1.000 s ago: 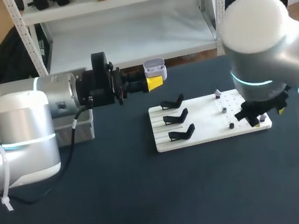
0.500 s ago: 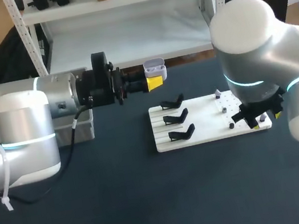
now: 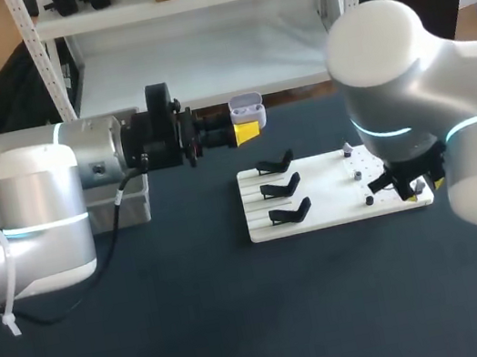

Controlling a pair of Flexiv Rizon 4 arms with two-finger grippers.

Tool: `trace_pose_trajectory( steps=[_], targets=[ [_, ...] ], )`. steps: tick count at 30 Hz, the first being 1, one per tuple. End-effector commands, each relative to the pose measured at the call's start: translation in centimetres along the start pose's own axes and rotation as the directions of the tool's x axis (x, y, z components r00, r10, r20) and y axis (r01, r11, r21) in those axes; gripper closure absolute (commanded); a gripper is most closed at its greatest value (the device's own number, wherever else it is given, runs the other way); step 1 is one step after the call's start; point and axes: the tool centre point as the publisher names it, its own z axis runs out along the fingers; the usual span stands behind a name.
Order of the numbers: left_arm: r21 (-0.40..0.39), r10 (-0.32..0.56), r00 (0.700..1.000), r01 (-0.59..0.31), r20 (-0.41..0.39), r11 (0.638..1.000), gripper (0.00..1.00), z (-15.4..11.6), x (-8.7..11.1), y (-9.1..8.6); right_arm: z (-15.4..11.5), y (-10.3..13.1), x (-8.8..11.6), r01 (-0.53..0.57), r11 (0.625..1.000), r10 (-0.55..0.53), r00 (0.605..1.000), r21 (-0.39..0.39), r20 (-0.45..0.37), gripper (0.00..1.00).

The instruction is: Pick up each earbud case from the left stands, insert the matching earbuds, close the lid, and place the case in the box.

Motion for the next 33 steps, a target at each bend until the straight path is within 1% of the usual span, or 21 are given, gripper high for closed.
trace_pose_trajectory(
  steps=[1, 9, 15, 20, 22, 25, 27, 29, 33],
  targets=[
    [0.000, 0.001, 1.000, -0.001, 0.002, 1.000, 1.00, 0.00, 0.05, 0.05, 0.12, -0.06, -0.19, -0.002, 1.000, 0.002, 1.000, 0.006, 0.000, 0.65],
    [0.000, 0.001, 1.000, -0.001, 0.002, 1.000, 1.00, 0.00, 0.05, 0.05, 0.44, 0.10, -0.39, 0.003, 1.000, -0.003, 1.000, 0.007, -0.006, 0.67],
    [0.000, 0.001, 1.000, -0.001, 0.002, 1.000, 1.00, 0.00, 0.05, 0.05, 0.80, 0.05, -0.42, -0.001, 1.000, 0.002, 1.000, 0.003, -0.011, 0.76],
    [0.000, 0.001, 1.000, -0.001, 0.002, 1.000, 1.00, 0.00, 0.05, 0.05, 0.92, 0.08, -0.60, -0.001, 1.000, 0.001, 1.000, 0.003, -0.010, 0.77],
    [0.000, 0.001, 1.000, -0.001, 0.002, 1.000, 1.00, 0.00, 0.05, 0.05, 0.98, 0.08, -0.65, -0.002, 1.000, 0.002, 1.000, 0.002, -0.010, 0.79],
    [0.000, 0.001, 1.000, -0.001, 0.002, 1.000, 1.00, 0.00, 0.05, 0.05, 1.02, 0.05, -0.73, -0.001, 1.000, 0.002, 1.000, 0.005, -0.011, 0.85],
    [0.000, 0.001, 1.000, -0.001, 0.002, 1.000, 1.00, 0.00, 0.05, 0.05, 1.03, 0.02, -0.74, -0.002, 1.000, 0.002, 1.000, 0.007, -0.012, 0.91],
    [0.000, 0.001, 1.000, -0.001, 0.002, 1.000, 1.00, 0.00, 0.05, 0.05, 1.04, -0.06, -0.71, -0.003, 1.000, 0.003, 1.000, 0.009, -0.017, 1.00],
    [0.000, 0.001, 1.000, -0.001, 0.002, 1.000, 1.00, 0.00, 0.05, 0.05, 0.41, -0.28, -0.47, -0.009, 1.000, 0.009, 1.000, 0.011, -0.022, 1.00]
  ],
)
